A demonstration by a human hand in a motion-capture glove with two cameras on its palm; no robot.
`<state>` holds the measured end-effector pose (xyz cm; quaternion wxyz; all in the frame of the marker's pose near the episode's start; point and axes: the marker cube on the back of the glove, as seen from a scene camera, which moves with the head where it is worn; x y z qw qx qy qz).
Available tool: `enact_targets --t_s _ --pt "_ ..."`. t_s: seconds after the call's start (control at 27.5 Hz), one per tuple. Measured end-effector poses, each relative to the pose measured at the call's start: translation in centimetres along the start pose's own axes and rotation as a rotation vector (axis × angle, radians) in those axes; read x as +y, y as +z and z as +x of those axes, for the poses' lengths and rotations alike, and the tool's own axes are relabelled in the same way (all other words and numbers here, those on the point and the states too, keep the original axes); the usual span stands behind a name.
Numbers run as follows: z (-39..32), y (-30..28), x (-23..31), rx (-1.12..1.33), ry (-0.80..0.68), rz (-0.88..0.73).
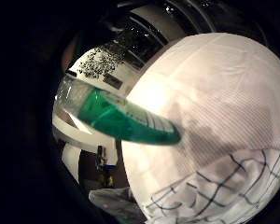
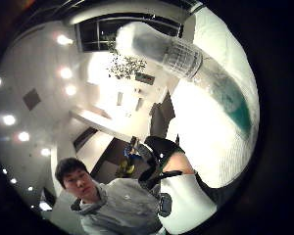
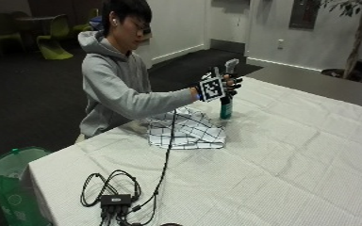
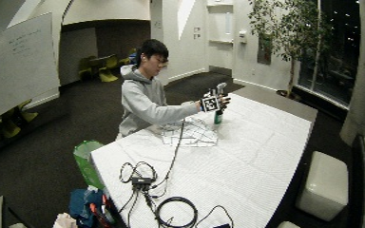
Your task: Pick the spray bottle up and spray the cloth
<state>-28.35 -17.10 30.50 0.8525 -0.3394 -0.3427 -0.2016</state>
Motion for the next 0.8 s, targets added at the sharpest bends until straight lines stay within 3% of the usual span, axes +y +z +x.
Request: enact_targets --t_s 0.15,0.33,0.58,0.8 --pt "-0.7 -1.6 2.4 -0.026 -0.023 -0.017" --pt "-3.2 -3.4 7.8 -0.116 -0.068 -0.167" --pt "-3.9 -3.8 9.4 0.041 -0.122 0.087" --pt "-4.3 -3.7 11.4 0.127 -0.176 0.140"
